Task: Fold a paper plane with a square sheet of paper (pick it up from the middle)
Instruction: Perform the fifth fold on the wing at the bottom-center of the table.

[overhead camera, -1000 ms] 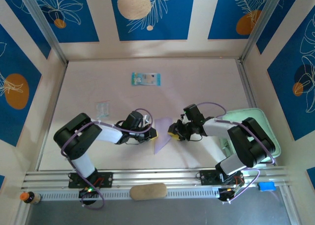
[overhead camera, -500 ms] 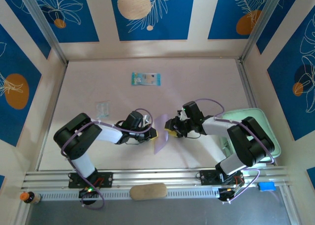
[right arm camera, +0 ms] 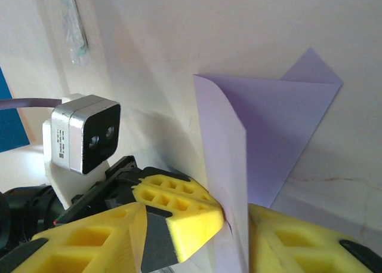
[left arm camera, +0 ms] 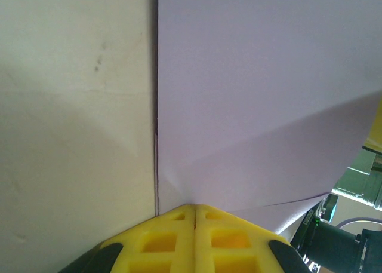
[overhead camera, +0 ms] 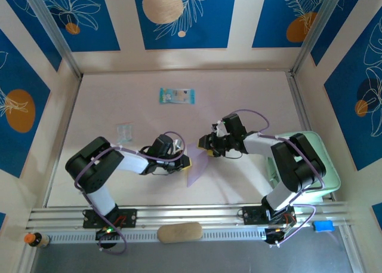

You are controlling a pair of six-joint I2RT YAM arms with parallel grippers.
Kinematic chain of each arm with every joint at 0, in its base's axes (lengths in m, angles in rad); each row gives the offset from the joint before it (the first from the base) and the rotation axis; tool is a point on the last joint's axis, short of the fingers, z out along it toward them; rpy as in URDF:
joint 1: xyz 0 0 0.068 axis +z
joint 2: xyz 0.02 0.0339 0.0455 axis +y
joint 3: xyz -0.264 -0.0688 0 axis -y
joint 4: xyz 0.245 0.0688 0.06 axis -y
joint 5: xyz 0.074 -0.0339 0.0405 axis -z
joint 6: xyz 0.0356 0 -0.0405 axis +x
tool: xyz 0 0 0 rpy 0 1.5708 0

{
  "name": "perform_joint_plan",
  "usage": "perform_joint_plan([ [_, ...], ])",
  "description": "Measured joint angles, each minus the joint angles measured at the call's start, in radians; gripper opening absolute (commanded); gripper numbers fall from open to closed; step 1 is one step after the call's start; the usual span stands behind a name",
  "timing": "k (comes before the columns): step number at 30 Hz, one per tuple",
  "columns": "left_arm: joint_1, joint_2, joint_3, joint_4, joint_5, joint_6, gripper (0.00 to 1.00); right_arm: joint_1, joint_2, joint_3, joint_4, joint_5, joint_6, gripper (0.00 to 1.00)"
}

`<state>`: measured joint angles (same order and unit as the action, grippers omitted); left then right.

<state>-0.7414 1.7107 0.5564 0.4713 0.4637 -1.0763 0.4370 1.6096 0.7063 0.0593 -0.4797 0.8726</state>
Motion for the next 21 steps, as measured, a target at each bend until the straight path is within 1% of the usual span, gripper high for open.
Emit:
perform_joint_plan([
  [6,0.0,0.0,0.0,0.0,0.0,0.0,0.0,-0.003,0.002,-0.002,-0.04,0.001,-0.035,0.21],
  [8,0.0,-0.001,0.0,0.0,0.0,0.001,0.01,-0.003,0.006,-0.002,-0.056,0.004,-0.047,0.12],
  [10,0.0,-0.003,0.0,-0.001,0.0,0.003,0.03,-0.003,0.007,-0.002,-0.072,0.009,-0.055,0.06],
  [12,0.0,-0.01,0.0,-0.009,-0.001,0.008,0.08,-0.003,0.006,-0.004,-0.079,0.011,-0.058,0.03],
  [14,0.0,-0.029,0.0,-0.033,-0.008,0.018,0.16,-0.002,0.006,-0.008,-0.083,0.017,-0.056,0.01],
  [17,0.0,-0.089,0.0,-0.093,-0.027,0.049,0.23,0.0,-0.002,-0.024,-0.087,0.036,-0.034,0.0],
  [21,-0.013,-0.179,0.018,-0.194,-0.068,0.121,0.29,0.004,-0.048,-0.069,-0.09,0.074,0.045,0.0],
])
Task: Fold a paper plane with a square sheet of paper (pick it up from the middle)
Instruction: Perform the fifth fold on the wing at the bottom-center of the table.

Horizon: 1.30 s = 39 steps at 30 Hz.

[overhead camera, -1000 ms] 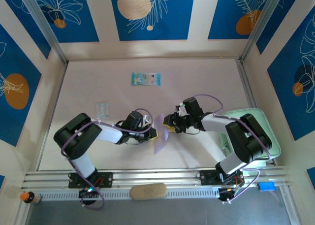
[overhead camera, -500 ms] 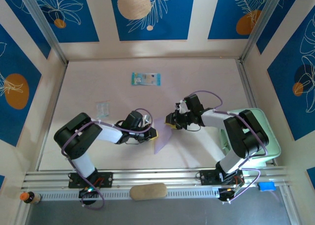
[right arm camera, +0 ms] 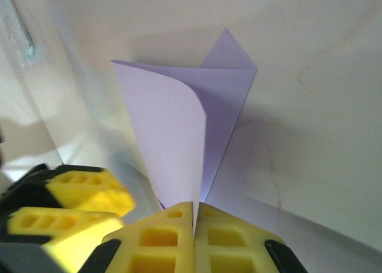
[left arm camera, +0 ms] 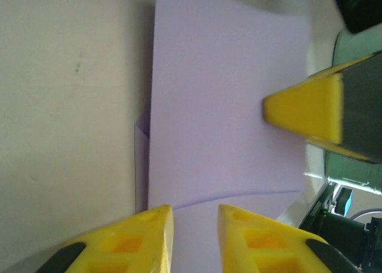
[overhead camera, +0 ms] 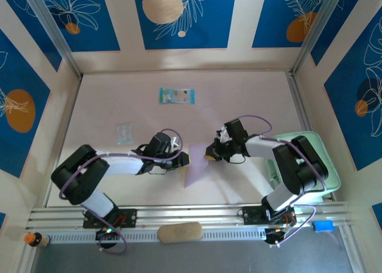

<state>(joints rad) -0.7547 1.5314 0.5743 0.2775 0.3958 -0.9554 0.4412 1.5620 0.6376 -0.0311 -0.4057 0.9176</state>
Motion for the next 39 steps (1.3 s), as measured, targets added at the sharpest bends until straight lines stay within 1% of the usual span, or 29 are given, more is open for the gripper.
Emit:
perform_joint_plan([
  [3,-0.038,-0.043,0.031,-0.075,-0.044,0.075,0.33,0.005,-0.043,-0.027,-0.019,0.044,0.091,0.0],
  [9,-0.193,-0.076,0.11,-0.246,-0.19,0.244,0.39,0.01,-0.095,-0.071,-0.017,0.09,0.235,0.0],
  [15,-0.336,-0.06,0.204,-0.4,-0.365,0.399,0.44,0.011,-0.13,-0.08,-0.022,0.114,0.286,0.0],
  [17,-0.383,-0.031,0.244,-0.443,-0.428,0.443,0.47,0.011,-0.132,-0.08,-0.023,0.116,0.29,0.0],
  [20,-0.433,0.023,0.293,-0.5,-0.508,0.488,0.48,0.011,-0.132,-0.08,-0.027,0.119,0.295,0.0],
  [25,-0.484,0.111,0.358,-0.587,-0.635,0.522,0.48,0.017,-0.132,-0.08,-0.033,0.119,0.296,0.0],
  [29,-0.509,0.154,0.388,-0.638,-0.716,0.531,0.46,0.017,-0.134,-0.079,-0.038,0.123,0.296,0.0],
  [33,-0.521,0.174,0.395,-0.665,-0.768,0.537,0.41,0.017,-0.141,-0.079,-0.039,0.129,0.296,0.0],
  [39,-0.531,0.174,0.398,-0.676,-0.805,0.539,0.35,0.017,-0.148,-0.079,-0.042,0.13,0.296,0.0],
])
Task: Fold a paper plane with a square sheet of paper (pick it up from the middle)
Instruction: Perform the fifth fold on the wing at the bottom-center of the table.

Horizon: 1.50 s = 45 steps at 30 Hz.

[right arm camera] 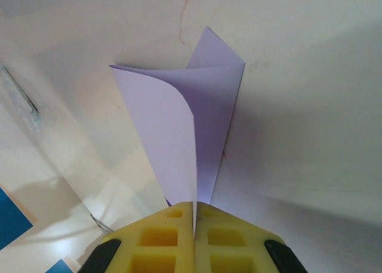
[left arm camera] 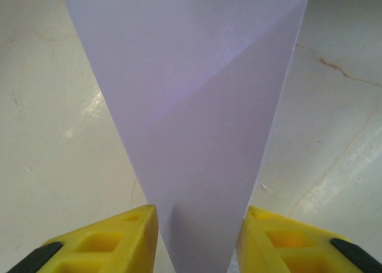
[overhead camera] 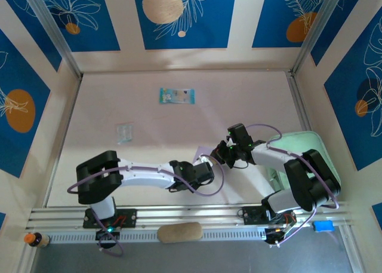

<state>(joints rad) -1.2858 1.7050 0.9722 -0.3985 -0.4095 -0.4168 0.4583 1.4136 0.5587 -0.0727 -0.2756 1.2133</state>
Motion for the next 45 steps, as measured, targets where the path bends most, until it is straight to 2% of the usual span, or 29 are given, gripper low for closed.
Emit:
perform_joint_plan([
  [7,-0.013,0.0,0.005,0.0,-0.013,0.001,0.23,0.0,0.0,0.0,0.0,0.0,0.0,0.0],
  [20,-0.013,0.01,0.006,-0.007,-0.03,0.004,0.23,0.0,0.0,0.0,0.0,0.003,0.0,0.0],
  [25,-0.013,0.015,0.007,-0.007,-0.037,0.003,0.16,0.0,0.0,0.0,0.0,0.003,0.0,0.0],
  [32,-0.013,0.015,0.007,-0.006,-0.037,0.003,0.12,0.0,0.0,0.0,0.0,0.004,0.0,0.01],
  [36,-0.013,0.016,0.007,-0.005,-0.036,-0.001,0.1,0.001,-0.005,0.003,-0.021,0.011,-0.008,0.12],
  [42,-0.012,0.02,0.006,0.018,-0.005,-0.024,0.06,0.0,-0.084,0.058,-0.167,0.087,-0.084,0.39],
  [45,-0.008,0.02,0.0,0.053,0.034,-0.039,0.05,-0.005,-0.156,0.071,-0.224,0.123,-0.126,0.41],
])
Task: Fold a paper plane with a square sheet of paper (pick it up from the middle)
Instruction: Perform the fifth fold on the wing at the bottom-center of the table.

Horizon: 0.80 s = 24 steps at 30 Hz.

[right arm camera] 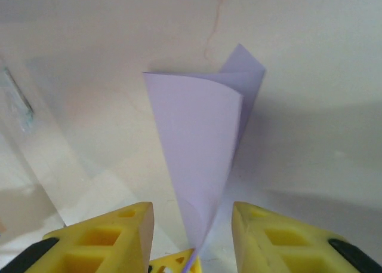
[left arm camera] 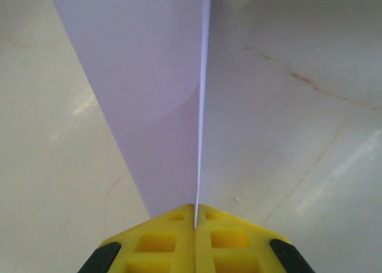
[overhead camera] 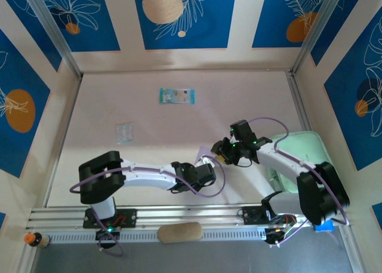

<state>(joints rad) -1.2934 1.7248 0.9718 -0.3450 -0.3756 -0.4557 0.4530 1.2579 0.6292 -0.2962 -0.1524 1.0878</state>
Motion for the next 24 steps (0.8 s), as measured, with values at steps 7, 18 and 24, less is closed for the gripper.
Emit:
perform_joint_plan([
  [7,0.035,0.0,-0.024,0.061,0.107,-0.022,0.05,-0.029,-0.12,0.001,-0.092,0.049,-0.051,0.41],
  [18,0.086,0.014,-0.025,0.098,0.23,-0.044,0.07,-0.027,-0.214,-0.066,-0.105,0.065,-0.064,0.41],
  [24,0.117,0.017,-0.025,0.105,0.293,-0.052,0.08,-0.014,-0.307,-0.135,-0.096,0.09,-0.083,0.4],
])
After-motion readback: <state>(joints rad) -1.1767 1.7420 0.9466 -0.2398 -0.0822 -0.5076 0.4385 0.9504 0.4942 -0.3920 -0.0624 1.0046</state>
